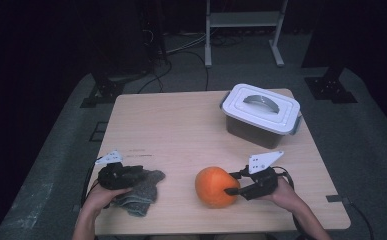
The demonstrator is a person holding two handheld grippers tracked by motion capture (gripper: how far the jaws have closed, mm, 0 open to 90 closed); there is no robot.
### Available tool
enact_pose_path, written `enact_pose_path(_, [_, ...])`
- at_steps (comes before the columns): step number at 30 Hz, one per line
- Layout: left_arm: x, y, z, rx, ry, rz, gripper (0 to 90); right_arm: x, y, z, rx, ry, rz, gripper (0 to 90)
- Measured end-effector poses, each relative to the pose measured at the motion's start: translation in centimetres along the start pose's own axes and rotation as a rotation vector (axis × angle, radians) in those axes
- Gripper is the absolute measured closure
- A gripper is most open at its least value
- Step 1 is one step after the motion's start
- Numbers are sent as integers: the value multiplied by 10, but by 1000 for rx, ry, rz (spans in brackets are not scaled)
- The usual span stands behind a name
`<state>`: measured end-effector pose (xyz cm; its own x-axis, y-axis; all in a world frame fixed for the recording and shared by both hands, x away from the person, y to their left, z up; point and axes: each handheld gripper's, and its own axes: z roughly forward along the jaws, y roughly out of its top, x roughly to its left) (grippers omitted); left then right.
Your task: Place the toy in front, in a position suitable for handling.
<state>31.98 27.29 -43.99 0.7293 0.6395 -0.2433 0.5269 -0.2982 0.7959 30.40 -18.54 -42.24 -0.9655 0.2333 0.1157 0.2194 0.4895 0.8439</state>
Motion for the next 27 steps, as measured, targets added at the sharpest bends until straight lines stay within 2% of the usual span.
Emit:
enact_pose_path(4, [-3, -1, 1, -4, 1, 7, 491, 1, 1, 2, -11, -4, 2, 522])
enact_pose_path(9, [-8, 0, -1, -40, -2, 31, 434, 1, 3, 1, -28, 0, 23, 560])
enact_pose_path(13, [-10, 0, -1, -53, -6, 48, 387, -3, 4, -6, -35, -18, 50, 573])
enact_pose_path(16, [-12, 0, 1, -51, -11, 53, 363, -6, 2, -18, -26, -56, 68, 573])
enact_pose_path(19, [-13, 1, 2, -52, -7, 60, 357, -10, -1, -35, -11, -120, 87, 573])
enact_pose_path(21, [-14, 3, 2, -74, -3, 71, 358, -14, -2, -46, 4, -177, 104, 573])
enact_pose_path(23, [-15, 5, 2, -100, -7, 70, 350, -18, -2, -55, 38, -256, 108, 572])
enact_pose_path(25, [-17, 7, 2, -107, -4, 74, 344, -21, -1, -55, 49, -289, 117, 569])
enact_pose_path(27, [-18, 8, 3, -110, -4, 76, 334, -22, 1, -51, 54, -292, 121, 558])
